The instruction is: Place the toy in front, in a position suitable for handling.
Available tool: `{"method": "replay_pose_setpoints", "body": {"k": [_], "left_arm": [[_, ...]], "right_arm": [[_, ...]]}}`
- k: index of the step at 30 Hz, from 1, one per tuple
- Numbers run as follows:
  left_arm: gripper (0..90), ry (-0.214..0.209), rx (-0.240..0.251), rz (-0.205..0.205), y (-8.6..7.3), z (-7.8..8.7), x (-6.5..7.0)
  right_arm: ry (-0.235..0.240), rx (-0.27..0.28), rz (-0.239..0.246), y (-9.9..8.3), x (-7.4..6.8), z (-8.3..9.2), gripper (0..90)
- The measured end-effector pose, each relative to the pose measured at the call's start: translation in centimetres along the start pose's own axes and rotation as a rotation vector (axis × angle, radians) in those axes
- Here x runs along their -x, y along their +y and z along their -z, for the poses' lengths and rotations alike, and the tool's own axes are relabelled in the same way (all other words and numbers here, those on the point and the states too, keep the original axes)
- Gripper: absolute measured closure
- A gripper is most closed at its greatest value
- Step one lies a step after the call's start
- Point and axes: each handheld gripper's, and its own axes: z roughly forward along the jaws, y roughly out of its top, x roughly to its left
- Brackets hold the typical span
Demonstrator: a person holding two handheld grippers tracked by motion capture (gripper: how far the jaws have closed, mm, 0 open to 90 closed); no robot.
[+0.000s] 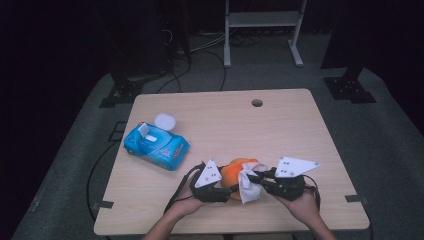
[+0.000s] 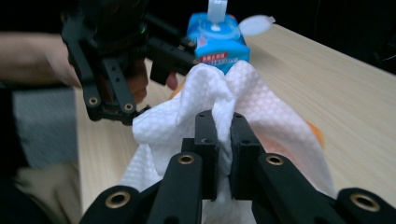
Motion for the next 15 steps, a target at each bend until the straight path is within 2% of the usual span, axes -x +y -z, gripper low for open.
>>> {"method": "replay_pose_setpoints", "body": {"k": [1, 3, 5, 7, 9, 11, 13, 15], "left_arm": [[35.9, -0.004, 0.005, 0.005, -0.2, 0.0, 0.0], [36.3, -0.008, 0.008, 0.009, -0.3, 0.0, 0.0], [36.5, -0.012, 0.012, 0.011, -0.2, -0.2, 0.2], [36.4, -0.021, 0.008, -0.010, -0.1, -0.3, 0.7], [36.1, -0.028, 0.002, -0.038, 0.0, -0.4, 1.1], [34.1, -0.036, 0.000, -0.047, 0.1, -0.5, 1.3], [28.9, -0.048, 0.009, -0.028, 0.2, -0.3, 1.0], [22.2, -0.065, 0.034, 0.016, 0.3, 0.0, 0.5]], "right_arm": [[-0.009, -0.013, -0.001, -0.1, 0.2, -0.2, 83.6], [-0.018, -0.013, -0.040, -0.5, 1.1, 0.0, 83.7], [-0.053, -0.022, -0.074, -1.1, 2.2, 0.5, 83.6], [-0.077, -0.029, -0.116, -1.6, 3.1, 1.2, 83.3], [-0.087, -0.017, -0.129, -1.7, 3.5, 1.7, 83.2], [-0.083, 0.000, -0.139, -1.7, 3.6, 2.0, 83.2], [-0.071, -0.004, -0.140, -1.8, 3.6, 1.9, 83.2], [-0.047, -0.020, -0.146, -2.2, 3.7, 1.7, 83.2]]}}
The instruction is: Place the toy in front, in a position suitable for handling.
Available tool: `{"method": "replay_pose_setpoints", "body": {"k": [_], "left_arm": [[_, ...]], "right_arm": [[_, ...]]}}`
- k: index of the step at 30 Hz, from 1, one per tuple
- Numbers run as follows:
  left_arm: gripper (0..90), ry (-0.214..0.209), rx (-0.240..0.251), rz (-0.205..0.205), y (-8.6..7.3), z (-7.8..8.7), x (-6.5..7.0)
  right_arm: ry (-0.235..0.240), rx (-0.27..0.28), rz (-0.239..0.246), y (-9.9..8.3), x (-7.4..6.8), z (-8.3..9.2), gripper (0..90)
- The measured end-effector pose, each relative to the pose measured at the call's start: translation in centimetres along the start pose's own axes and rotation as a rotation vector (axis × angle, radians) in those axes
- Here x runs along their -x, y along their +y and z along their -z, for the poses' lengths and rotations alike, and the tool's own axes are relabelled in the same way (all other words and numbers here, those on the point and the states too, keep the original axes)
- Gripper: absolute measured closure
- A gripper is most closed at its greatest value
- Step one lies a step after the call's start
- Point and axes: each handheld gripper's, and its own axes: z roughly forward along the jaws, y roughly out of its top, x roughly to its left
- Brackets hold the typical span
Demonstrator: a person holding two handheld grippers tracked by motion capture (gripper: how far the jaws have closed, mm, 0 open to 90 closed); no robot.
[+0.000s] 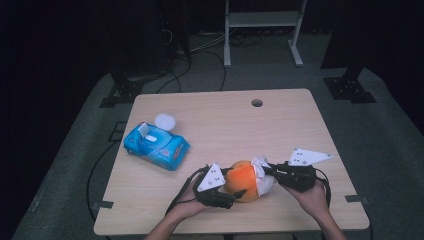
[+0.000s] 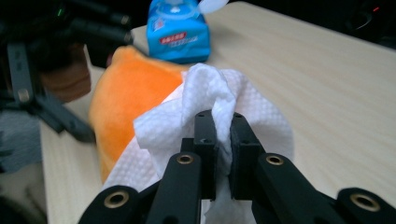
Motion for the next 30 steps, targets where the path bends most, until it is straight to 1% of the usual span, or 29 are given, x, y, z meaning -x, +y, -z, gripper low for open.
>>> {"method": "replay_pose_setpoints", "body": {"k": [1, 2, 4, 5, 6, 7, 8, 9, 10, 11, 12, 13, 14, 15, 16, 17, 18, 19, 20, 21, 22, 23, 24, 25, 27, 28, 29, 30], "left_arm": [[19.3, -0.009, 0.018, 0.022, 0.0, 0.2, -0.2], [18.6, -0.010, 0.029, 0.028, 0.1, 0.2, -0.3], [17.4, -0.007, 0.023, 0.015, 0.1, 0.1, -0.3], [18.7, -0.011, 0.016, 0.008, 0.1, -0.1, -0.2], [22.7, -0.010, 0.012, -0.010, -0.1, -0.2, 0.1], [27.7, -0.010, 0.012, -0.010, -0.1, -0.2, 0.1], [27.7, -0.016, 0.008, -0.020, -0.2, -0.3, 0.3], [33.6, -0.040, 0.007, -0.042, -0.2, -0.5, 0.8], [34.5, -0.050, 0.002, -0.058, -0.2, -0.6, 1.1], [35.3, -0.063, 0.001, -0.076, -0.2, -0.9, 1.5], [36.4, -0.067, -0.002, -0.086, -0.1, -1.0, 1.8], [36.7, -0.062, -0.009, -0.107, -0.1, -1.1, 2.1], [37.3, -0.054, -0.017, -0.116, -0.1, -1.1, 2.2], [37.8, -0.054, -0.017, -0.116, -0.1, -1.1, 2.2], [38.1, -0.054, -0.009, -0.106, -0.3, -1.1, 2.2], [38.1, -0.056, -0.004, -0.095, -0.4, -1.1, 2.1], [38.0, -0.054, -0.002, -0.094, -0.4, -1.1, 2.1], [37.4, -0.050, 0.000, -0.092, -0.3, -1.1, 2.2], [36.7, -0.050, 0.000, -0.092, -0.3, -1.1, 2.2], [36.1, -0.045, 0.003, -0.090, -0.1, -1.4, 2.3], [35.8, -0.042, 0.005, -0.093, -0.1, -1.5, 2.4], [35.8, -0.042, 0.004, -0.092, -0.1, -1.6, 2.5], [35.8, -0.044, 0.006, -0.090, -0.1, -1.7, 2.5], [35.8, -0.044, 0.007, -0.087, -0.1, -1.7, 2.5], [35.3, -0.040, 0.004, -0.081, -0.1, -1.7, 2.5], [33.5, -0.037, 0.002, -0.080, -0.2, -1.6, 2.4], [30.8, -0.040, 0.012, -0.072, -0.2, -1.6, 2.3], [26.6, -0.046, 0.028, -0.054, -0.3, -1.4, 2.2]], "right_arm": [[0.011, -0.005, -0.007, -0.2, 0.1, -0.1, 83.3], [0.028, -0.010, -0.017, -0.4, 0.1, -0.1, 83.2], [0.044, -0.013, -0.021, -0.5, 0.2, -0.1, 83.3], [0.046, -0.017, -0.020, -0.5, 0.2, -0.2, 83.2], [0.048, -0.021, -0.016, -0.4, 0.1, -0.2, 83.2], [0.048, -0.021, -0.016, -0.4, 0.1, -0.2, 83.2], [0.034, -0.027, -0.006, -0.2, 0.0, -0.1, 83.3], [0.021, 0.029, 0.042, 0.7, -1.1, 0.7, 83.4], [0.037, 0.044, 0.060, 1.3, -1.8, 0.9, 83.4], [0.047, 0.043, 0.076, 1.7, -2.3, 0.8, 83.3], [0.056, 0.020, 0.113, 2.1, -3.1, 0.4, 83.4], [0.053, 0.002, 0.129, 2.2, -3.5, 0.0, 83.4], [0.044, -0.026, 0.147, 2.1, -3.8, -0.5, 83.4], [0.044, -0.026, 0.147, 2.1, -3.8, -0.5, 83.4], [0.044, -0.036, 0.120, 1.7, -3.1, -0.6, 83.5], [0.029, -0.038, 0.107, 1.6, -2.7, -0.4, 83.5], [0.008, -0.045, 0.103, 1.5, -2.3, -0.1, 83.5], [-0.018, -0.055, 0.084, 1.3, -1.7, 0.3, 83.5], [-0.018, -0.055, 0.084, 1.3, -1.7, 0.3, 83.5], [-0.014, -0.057, 0.038, 0.9, -1.0, 0.7, 83.5], [-0.009, -0.057, 0.031, 0.8, -1.0, 0.7, 83.5], [-0.009, -0.053, 0.039, 0.9, -1.3, 0.7, 83.5], [0.007, -0.043, 0.044, 0.9, -1.6, 0.6, 83.4], [0.055, -0.019, 0.054, 1.2, -2.2, 0.4, 83.3], [0.098, -0.008, 0.091, 1.5, -3.3, -0.2, 83.2], [0.088, -0.023, 0.115, 1.7, -3.7, -0.5, 83.3], [0.081, -0.035, 0.121, 1.7, -3.8, -0.8, 83.3], [0.087, -0.036, 0.111, 1.7, -3.6, -0.9, 83.4]]}}
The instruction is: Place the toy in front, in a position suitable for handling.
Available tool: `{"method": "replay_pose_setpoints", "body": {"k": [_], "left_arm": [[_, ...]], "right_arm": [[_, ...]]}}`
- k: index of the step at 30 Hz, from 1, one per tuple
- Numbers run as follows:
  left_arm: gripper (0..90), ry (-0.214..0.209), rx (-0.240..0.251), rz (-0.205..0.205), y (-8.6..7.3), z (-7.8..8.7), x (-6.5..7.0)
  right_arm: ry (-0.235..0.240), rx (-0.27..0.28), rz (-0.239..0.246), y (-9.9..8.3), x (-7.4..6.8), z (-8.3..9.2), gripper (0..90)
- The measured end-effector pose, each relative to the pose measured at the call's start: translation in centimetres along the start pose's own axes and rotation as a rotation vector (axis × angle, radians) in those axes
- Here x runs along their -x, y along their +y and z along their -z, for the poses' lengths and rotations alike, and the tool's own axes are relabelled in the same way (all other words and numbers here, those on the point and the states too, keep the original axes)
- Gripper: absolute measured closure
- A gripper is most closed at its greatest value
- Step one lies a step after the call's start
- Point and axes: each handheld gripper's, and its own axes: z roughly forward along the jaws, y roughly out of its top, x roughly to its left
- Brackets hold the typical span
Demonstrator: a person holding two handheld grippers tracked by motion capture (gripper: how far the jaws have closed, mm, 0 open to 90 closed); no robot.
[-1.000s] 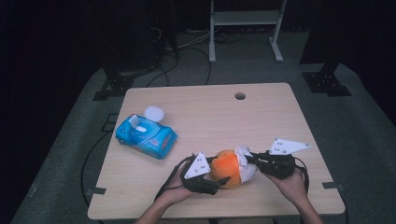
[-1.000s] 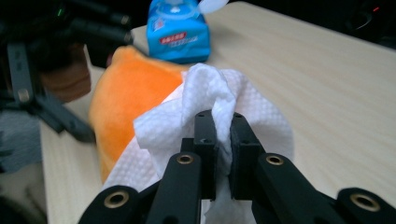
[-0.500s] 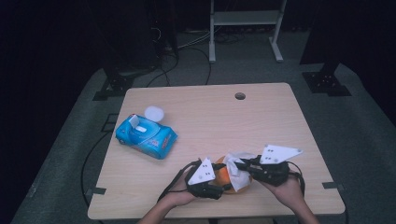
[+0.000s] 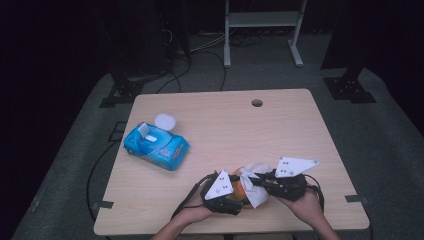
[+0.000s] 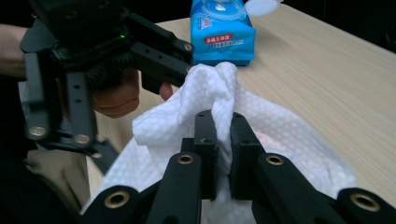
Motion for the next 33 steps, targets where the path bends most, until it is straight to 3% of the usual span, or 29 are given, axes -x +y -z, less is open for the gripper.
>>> {"method": "replay_pose_setpoints", "body": {"k": [3, 5, 7, 10, 13, 14, 16, 18, 20, 21, 24, 26, 28, 29, 31, 33], "left_arm": [[19.3, 0.004, 0.010, 0.028, -0.1, 0.3, -0.5], [16.8, 0.016, -0.007, 0.040, -0.4, 0.0, -0.9], [15.0, 0.003, -0.025, 0.046, -1.0, -0.5, -1.0], [26.2, 0.021, -0.030, 0.002, -1.1, -0.6, -0.8], [37.9, 0.040, -0.026, 0.003, -0.9, -0.5, -0.9], [38.4, 0.052, -0.022, 0.014, -0.8, -0.5, -0.9], [38.9, 0.060, -0.011, 0.029, -0.9, -0.4, -1.0], [39.0, 0.059, -0.010, 0.027, -0.8, -0.5, -0.9], [39.6, 0.061, -0.005, 0.028, -0.7, -0.5, -0.8], [39.7, 0.064, -0.005, 0.027, -0.7, -0.5, -0.8], [40.9, 0.079, 0.013, 0.042, -0.7, -0.4, -0.9], [42.0, 0.094, 0.017, 0.044, -0.8, -0.2, -1.0], [43.1, 0.103, 0.018, 0.040, -0.7, -0.1, -1.1], [43.4, 0.128, 0.026, 0.040, -0.6, 0.1, -1.0], [43.9, 0.150, 0.034, 0.038, -0.4, 0.2, -0.9], [44.3, 0.174, 0.027, 0.021, -0.2, 0.1, -0.5]], "right_arm": [[-0.036, -0.008, -0.040, -0.6, 1.1, 0.3, 83.5], [-0.029, 0.007, -0.084, -0.8, 1.7, 0.8, 83.4], [-0.010, 0.013, -0.078, -0.7, 1.5, 0.7, 83.3], [-0.015, -0.001, -0.041, -0.5, 0.8, 0.2, 83.3], [-0.022, 0.003, -0.063, -0.6, 1.4, 0.6, 83.3], [-0.072, -0.001, -0.081, -1.0, 2.2, 1.3, 83.4], [-0.119, -0.015, -0.105, -1.7, 3.2, 1.8, 83.4], [-0.122, -0.009, -0.174, -2.5, 4.1, 2.4, 83.4], [-0.124, -0.007, -0.177, -2.4, 4.0, 2.5, 83.4], [-0.120, 0.001, -0.163, -2.1, 3.7, 2.5, 83.4], [-0.048, 0.059, -0.099, -1.0, 2.1, 2.1, 83.2], [-0.063, 0.039, -0.064, -0.7, 1.6, 1.6, 83.3], [-0.060, 0.034, -0.116, -1.2, 2.5, 1.5, 83.4], [-0.070, 0.029, -0.156, -1.6, 3.2, 1.6, 83.4], [-0.062, 0.069, -0.199, -1.6, 3.2, 1.9, 83.4], [-0.014, 0.132, -0.187, -0.9, 2.4, 2.1, 83.3]]}}
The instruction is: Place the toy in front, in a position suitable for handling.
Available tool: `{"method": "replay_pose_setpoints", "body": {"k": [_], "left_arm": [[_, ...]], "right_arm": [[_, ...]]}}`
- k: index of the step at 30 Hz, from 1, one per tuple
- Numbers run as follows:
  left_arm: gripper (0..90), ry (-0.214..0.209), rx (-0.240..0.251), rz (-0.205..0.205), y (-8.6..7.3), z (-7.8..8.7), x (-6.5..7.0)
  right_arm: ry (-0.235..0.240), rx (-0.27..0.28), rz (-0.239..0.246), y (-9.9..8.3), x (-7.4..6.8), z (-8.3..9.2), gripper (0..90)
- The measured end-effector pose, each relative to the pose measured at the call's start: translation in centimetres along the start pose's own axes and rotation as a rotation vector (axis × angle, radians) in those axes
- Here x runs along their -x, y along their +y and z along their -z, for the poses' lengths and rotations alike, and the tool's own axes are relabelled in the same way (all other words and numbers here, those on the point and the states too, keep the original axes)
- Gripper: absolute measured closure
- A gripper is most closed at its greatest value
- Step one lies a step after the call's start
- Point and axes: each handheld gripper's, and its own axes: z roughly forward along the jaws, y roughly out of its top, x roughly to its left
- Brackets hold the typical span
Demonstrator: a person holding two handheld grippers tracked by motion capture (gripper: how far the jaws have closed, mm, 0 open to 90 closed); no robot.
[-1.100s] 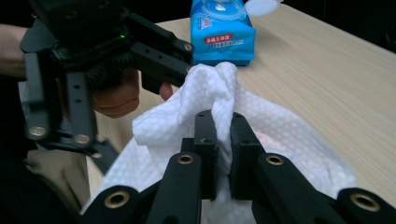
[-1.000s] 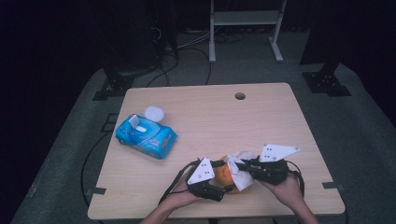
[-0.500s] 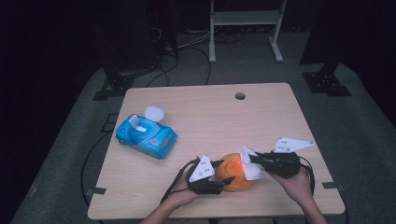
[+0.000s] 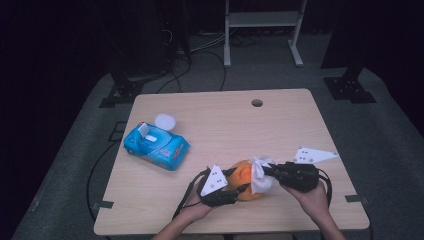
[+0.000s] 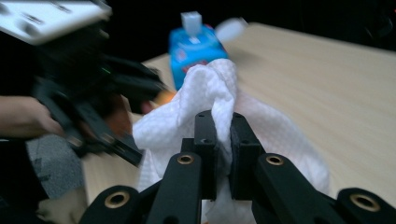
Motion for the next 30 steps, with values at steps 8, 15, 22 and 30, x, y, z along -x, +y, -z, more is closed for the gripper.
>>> {"method": "replay_pose_setpoints", "body": {"k": [8, 15, 22, 30], "left_arm": [[43.4, -0.010, -0.016, 0.014, -0.2, 0.0, 0.1], [22.2, -0.063, 0.029, 0.057, 0.1, 0.3, -0.6], [26.0, -0.146, -0.026, 0.031, -0.5, -0.4, 0.0], [27.4, -0.182, -0.016, -0.004, 0.6, 0.0, 0.3]], "right_arm": [[-0.064, -0.078, -0.015, -0.7, 1.2, -0.9, 83.5], [-0.042, -0.160, -0.023, -1.3, 1.6, -0.9, 83.2], [-0.071, -0.179, -0.036, -1.4, 2.2, -0.5, 82.5], [-0.086, -0.192, -0.066, -2.1, 3.1, 0.1, 82.6]]}}
